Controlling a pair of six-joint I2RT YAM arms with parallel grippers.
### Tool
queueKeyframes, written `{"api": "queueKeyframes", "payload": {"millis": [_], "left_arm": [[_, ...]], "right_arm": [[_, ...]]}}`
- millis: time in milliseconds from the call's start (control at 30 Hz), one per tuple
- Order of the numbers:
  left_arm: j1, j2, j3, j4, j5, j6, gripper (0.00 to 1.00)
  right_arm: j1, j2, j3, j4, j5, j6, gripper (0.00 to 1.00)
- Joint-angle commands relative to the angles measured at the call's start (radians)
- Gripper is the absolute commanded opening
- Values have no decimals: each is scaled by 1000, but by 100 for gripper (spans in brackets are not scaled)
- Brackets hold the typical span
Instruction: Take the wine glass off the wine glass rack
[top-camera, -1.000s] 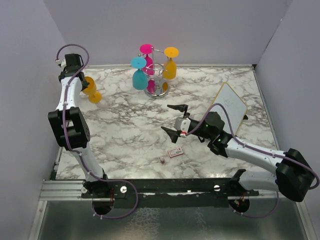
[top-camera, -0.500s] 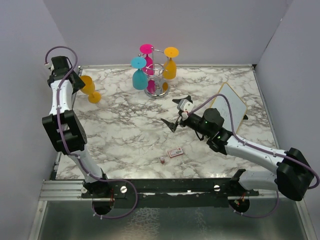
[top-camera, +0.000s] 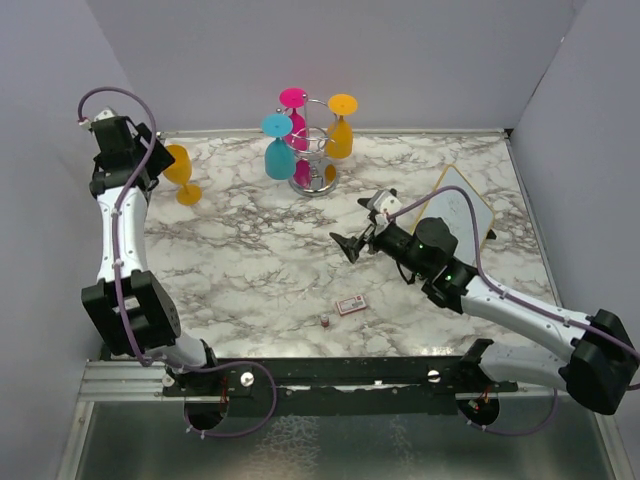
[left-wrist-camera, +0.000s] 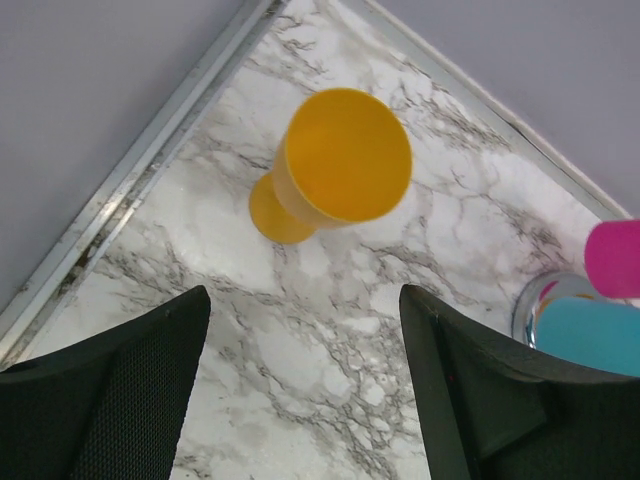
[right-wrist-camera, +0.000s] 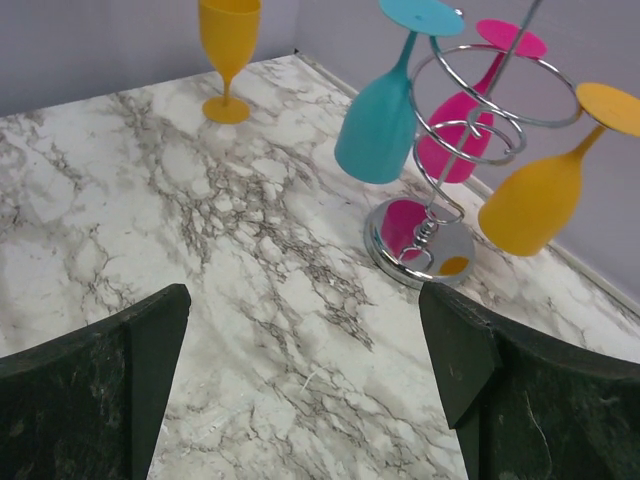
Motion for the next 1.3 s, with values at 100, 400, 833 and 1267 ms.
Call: {"api": "queueKeyframes", "payload": {"millis": [100,400,833,1267], "left_arm": [[-183,-177,-164,252,63,38,80],[-424,-214,-231,365,165,78,81],[-479,-153,-99,256,286,-59,76],[-387,4,17,251,378,-523,66]], "right_arm": [[6,-59,39,-124,136,90,100],[6,-37,110,-244,272,222,100],[1,-22,243,-364,263,314,100],[0,-196,162,-305,303,288,100]]}}
